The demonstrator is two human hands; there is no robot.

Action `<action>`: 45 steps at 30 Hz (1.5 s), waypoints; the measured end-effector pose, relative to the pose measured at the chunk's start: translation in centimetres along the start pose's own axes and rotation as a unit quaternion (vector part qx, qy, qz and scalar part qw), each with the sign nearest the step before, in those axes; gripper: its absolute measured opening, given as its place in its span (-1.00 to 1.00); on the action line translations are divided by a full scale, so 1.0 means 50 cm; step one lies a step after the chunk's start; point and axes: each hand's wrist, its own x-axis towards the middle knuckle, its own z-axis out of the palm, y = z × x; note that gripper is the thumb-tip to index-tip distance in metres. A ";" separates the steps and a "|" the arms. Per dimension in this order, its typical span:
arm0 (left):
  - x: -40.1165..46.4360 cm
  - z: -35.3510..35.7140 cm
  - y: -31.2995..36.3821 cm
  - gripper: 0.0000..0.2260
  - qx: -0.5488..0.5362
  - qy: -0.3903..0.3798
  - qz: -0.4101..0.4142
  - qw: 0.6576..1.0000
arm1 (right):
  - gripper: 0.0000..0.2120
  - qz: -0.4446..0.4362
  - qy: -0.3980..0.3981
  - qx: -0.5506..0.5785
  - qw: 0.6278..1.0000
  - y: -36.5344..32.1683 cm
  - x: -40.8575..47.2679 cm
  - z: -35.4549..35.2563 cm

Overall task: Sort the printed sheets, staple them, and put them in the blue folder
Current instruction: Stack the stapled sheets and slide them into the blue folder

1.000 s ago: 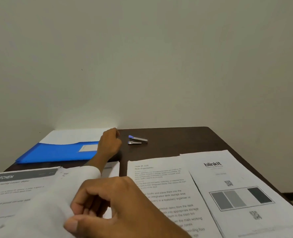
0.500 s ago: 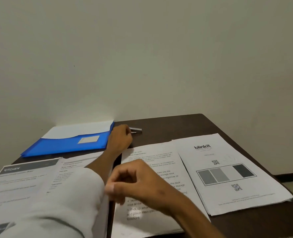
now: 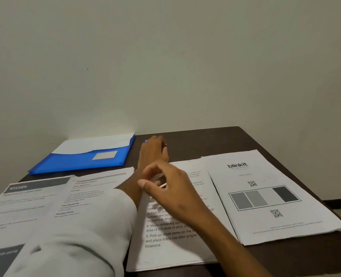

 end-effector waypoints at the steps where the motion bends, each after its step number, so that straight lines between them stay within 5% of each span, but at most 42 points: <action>1: -0.005 0.001 -0.002 -0.97 0.009 -0.002 0.019 1.000 | -0.86 0.009 0.017 -0.035 0.999 0.017 0.012 -0.009; 11: -0.039 0.040 0.101 -0.56 -0.020 -0.116 0.124 0.985 | -0.79 0.202 0.186 -0.330 0.903 0.230 0.054 -0.279; 16: -0.044 0.084 0.171 -0.67 -0.004 -0.143 0.108 0.984 | -0.67 0.283 0.211 -0.388 0.852 0.260 -0.008 -0.400; 27: -0.016 0.115 0.245 -0.87 -0.009 -0.216 -0.033 0.976 | -0.57 0.263 0.261 -0.325 0.870 0.287 -0.050 -0.421; 38: -0.009 0.122 0.261 -0.74 -0.111 -0.205 -0.072 0.970 | -0.85 0.229 0.369 -0.229 0.871 0.282 -0.055 -0.427; 45: 0.006 0.102 0.246 -0.90 -0.323 -0.177 -0.126 0.921 | -0.87 0.170 0.394 -0.151 0.891 0.229 -0.041 -0.454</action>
